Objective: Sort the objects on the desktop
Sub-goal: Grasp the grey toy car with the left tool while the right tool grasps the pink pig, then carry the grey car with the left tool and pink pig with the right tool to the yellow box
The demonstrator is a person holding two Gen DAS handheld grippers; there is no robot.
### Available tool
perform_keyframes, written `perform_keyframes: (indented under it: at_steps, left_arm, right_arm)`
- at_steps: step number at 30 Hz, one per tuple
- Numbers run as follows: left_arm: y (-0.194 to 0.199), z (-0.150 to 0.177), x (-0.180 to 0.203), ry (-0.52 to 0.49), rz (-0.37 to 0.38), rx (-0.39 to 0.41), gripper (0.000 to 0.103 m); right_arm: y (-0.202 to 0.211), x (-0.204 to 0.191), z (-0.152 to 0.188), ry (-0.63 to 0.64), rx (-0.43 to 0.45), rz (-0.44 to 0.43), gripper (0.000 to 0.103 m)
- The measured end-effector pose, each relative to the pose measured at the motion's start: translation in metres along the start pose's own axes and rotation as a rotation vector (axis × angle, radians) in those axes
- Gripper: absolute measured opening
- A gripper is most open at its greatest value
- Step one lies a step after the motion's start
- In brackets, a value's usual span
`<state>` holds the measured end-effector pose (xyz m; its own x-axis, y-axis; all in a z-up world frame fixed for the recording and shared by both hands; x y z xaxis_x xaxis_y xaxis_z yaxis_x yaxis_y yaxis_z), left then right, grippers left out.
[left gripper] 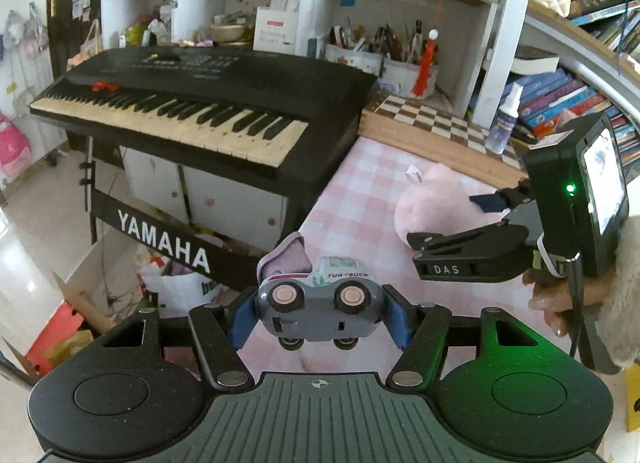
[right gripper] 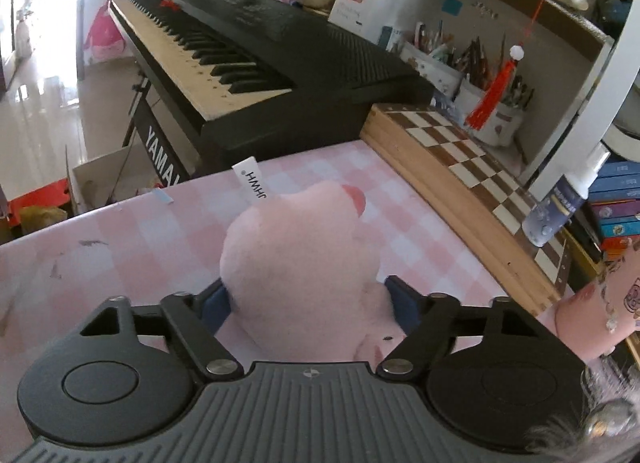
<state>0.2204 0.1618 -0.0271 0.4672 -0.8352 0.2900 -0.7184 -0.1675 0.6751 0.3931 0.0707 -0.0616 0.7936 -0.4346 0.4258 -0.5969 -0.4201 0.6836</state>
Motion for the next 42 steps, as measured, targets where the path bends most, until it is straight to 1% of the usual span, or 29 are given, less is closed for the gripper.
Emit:
perform_keyframes:
  at_steps: [2,5,8,11,16,21,28,34,39,42]
  left_arm:
    - [0.006,-0.001,0.001,-0.003,0.016,0.012,0.065]
    - [0.014,-0.003,0.005,-0.012,0.042,0.026,0.065]
    - [0.025,-0.004,0.012,-0.032,0.074,0.044,0.065]
    - [0.037,-0.002,0.02,-0.052,0.12,0.063,0.065]
    - [0.058,0.008,0.034,-0.103,0.186,0.076,0.065]
    - [0.079,0.024,0.038,-0.14,0.234,0.072,0.065]
    - [0.106,0.051,0.031,-0.175,0.284,0.045,0.065]
    - [0.134,0.077,0.017,-0.192,0.32,0.021,0.065]
    - [0.149,0.1,0.014,-0.218,0.363,-0.03,0.065]
    - [0.153,0.113,0.019,-0.258,0.401,-0.062,0.065]
  right_arm:
    - [0.009,0.0,0.0,-0.025,0.013,0.009,0.071]
    - [0.036,0.003,0.001,-0.093,0.05,0.031,0.071]
    - [0.066,0.007,0.008,-0.22,0.066,0.03,0.071]
    - [0.103,0.007,0.024,-0.337,0.069,0.035,0.071]
    - [0.155,0.0,0.047,-0.422,0.072,0.091,0.072]
    - [0.195,-0.012,0.069,-0.505,0.064,0.137,0.072]
    - [0.238,-0.042,0.093,-0.605,0.036,0.174,0.072]
    - [0.269,-0.074,0.109,-0.653,0.008,0.195,0.072]
    - [0.296,-0.103,0.129,-0.698,-0.024,0.225,0.072]
    - [0.314,-0.12,0.144,-0.741,-0.05,0.253,0.072]
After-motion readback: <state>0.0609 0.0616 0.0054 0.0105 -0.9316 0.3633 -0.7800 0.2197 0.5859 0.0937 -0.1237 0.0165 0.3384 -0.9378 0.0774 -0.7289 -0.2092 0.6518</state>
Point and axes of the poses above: each gripper's, at about its wrist camera, not at the fingertips, and y roughly against the way its jaws point, x to its right, z to its underside, the point moved 1 cm from there along -y, roughly the way its jaws point, and after that the axes turned 14 degrees about y, right-handed, at the moved point
